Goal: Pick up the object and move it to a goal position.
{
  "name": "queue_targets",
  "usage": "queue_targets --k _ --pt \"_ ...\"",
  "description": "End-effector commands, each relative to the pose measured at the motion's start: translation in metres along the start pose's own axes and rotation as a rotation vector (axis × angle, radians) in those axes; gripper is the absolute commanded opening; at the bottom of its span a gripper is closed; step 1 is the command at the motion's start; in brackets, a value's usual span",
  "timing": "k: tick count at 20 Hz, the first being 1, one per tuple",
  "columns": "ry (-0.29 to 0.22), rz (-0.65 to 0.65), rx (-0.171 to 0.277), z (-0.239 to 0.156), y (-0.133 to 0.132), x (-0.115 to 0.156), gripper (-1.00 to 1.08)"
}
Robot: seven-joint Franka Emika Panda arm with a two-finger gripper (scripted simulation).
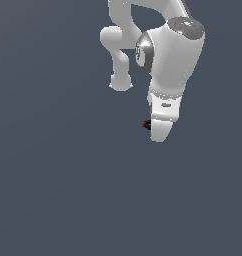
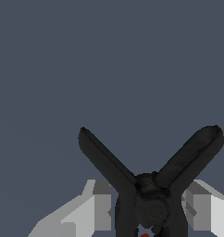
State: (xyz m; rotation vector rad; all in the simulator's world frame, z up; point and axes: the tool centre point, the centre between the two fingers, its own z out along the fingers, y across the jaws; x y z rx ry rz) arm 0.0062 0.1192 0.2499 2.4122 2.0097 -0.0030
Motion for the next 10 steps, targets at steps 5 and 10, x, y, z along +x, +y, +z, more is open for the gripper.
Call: queue_targets --k 5,10 --pt "0.001 0.0 0.001 -0.072 -0.018 0.03 -1.0" --pt "0.002 0.001 0.001 -0.123 -0.028 0.051 -1.0"
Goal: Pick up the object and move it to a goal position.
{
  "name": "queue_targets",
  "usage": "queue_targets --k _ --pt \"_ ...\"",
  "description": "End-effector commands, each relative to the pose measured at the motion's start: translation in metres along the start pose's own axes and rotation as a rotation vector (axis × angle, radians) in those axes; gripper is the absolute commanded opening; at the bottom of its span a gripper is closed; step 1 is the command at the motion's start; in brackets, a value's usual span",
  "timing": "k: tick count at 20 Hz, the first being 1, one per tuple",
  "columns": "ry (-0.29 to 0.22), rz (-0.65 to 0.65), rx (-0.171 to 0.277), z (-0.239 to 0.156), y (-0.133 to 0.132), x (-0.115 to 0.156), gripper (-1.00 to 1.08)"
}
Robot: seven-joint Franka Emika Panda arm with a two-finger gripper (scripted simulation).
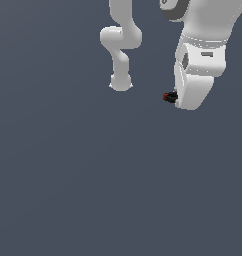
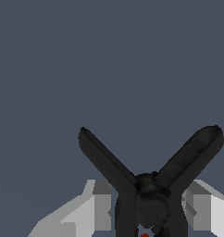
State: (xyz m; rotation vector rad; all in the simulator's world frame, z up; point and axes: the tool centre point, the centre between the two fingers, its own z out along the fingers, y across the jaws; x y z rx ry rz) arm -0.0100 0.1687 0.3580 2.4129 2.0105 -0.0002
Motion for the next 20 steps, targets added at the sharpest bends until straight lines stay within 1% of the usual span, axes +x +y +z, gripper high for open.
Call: queue_targets --k 1,5,10,15,20 --pt "0.0 0.001 0.001 -0.024 -0.005 0.009 -1.0" --pt "0.001 0.002 0.001 -0.052 -0.01 0.021 -1.0" --pt "0.001 0.004 0.001 -0.076 -0.014 0.032 -1.0" --pt "0.001 0.004 0.001 -0.087 -0.015 0.037 -1.0" --pt "0.001 0.004 0.001 -0.088 -0.015 0.038 -1.0"
